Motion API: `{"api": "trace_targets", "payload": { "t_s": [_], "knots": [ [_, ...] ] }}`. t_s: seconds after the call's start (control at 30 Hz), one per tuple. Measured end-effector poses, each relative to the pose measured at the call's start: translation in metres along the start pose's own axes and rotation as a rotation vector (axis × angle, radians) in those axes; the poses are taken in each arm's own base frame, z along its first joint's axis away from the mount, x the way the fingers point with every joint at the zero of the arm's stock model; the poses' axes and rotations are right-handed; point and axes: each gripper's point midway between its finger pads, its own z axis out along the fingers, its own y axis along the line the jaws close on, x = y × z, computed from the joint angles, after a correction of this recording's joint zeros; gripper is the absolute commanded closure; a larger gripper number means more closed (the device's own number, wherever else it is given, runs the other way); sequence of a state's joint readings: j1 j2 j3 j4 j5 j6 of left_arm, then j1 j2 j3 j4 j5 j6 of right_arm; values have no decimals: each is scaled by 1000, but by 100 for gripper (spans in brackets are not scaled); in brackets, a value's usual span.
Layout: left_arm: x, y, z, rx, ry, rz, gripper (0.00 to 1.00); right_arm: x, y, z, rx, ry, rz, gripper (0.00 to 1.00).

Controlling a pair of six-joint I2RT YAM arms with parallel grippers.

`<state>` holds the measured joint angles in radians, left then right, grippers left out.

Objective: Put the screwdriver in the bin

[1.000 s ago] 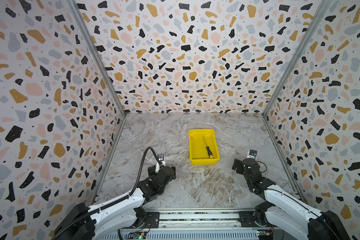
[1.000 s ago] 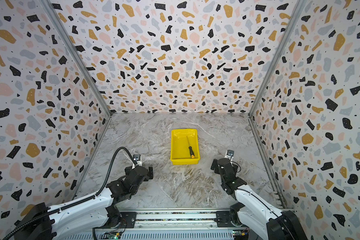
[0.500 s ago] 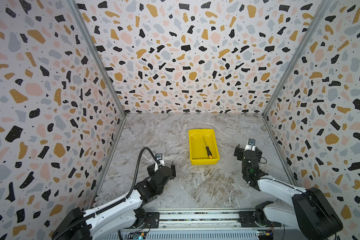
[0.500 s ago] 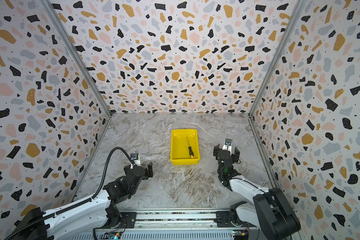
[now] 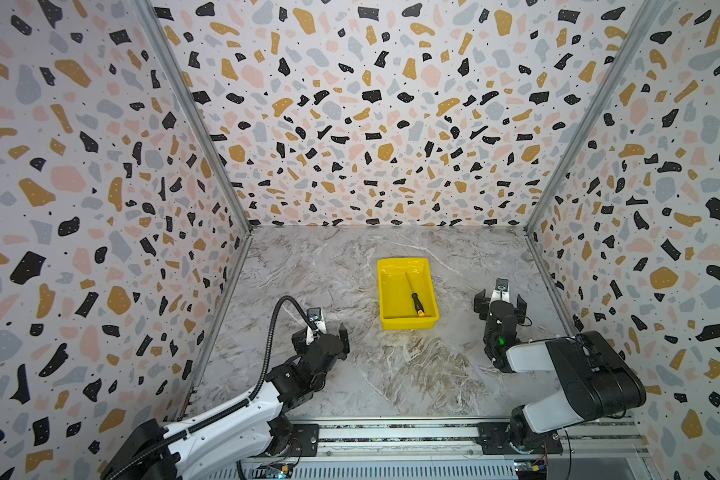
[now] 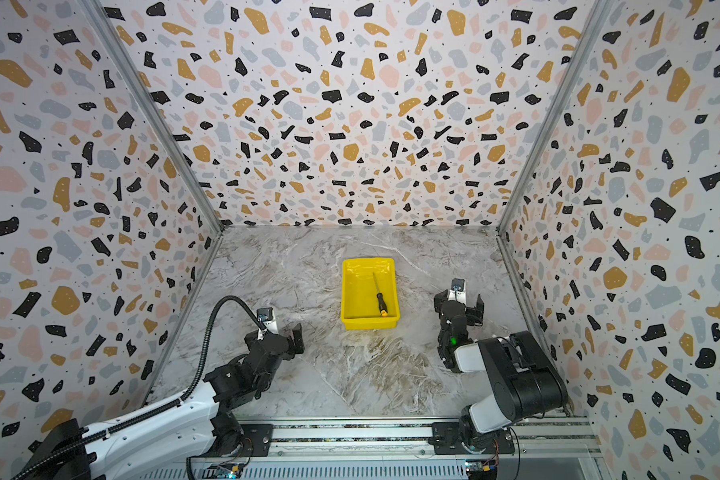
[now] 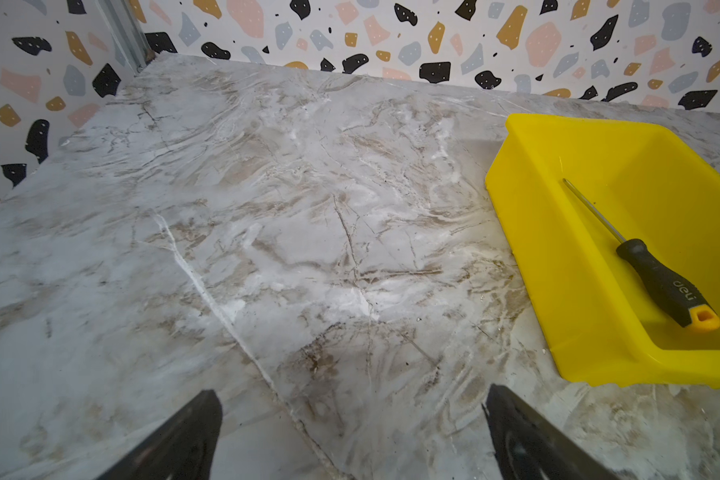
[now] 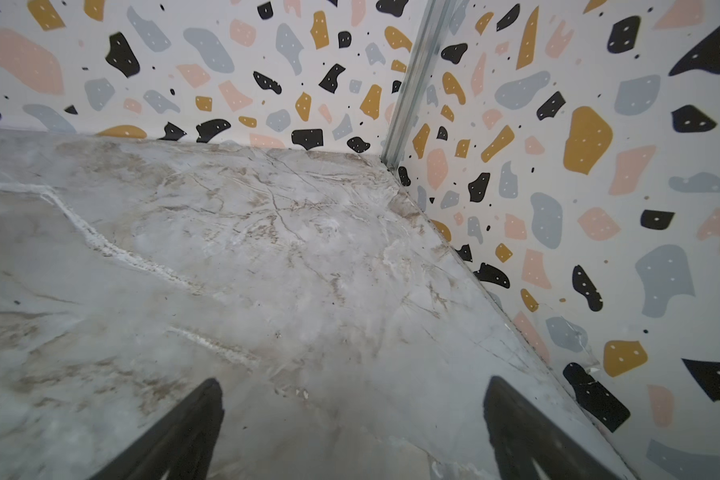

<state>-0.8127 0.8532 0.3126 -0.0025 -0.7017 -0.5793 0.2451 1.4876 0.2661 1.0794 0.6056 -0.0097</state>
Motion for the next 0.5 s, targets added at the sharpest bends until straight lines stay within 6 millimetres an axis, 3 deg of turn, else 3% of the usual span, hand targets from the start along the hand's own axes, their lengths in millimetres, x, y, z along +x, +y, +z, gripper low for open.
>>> {"api": "trace_targets", "payload": {
  "t_s": [0.13,0.33,0.5],
  "knots": [
    [-12,4,1,-33,-60,10,0,1,1,-7,-47,-30,17,1],
    [-55,13,1,-162,-246,60,0,-12,8,-10,-99,-87,40,0],
    [-83,38,22,-305,-277,169,0,-11,7,-20,-129,-117,47,0]
  ]
}}
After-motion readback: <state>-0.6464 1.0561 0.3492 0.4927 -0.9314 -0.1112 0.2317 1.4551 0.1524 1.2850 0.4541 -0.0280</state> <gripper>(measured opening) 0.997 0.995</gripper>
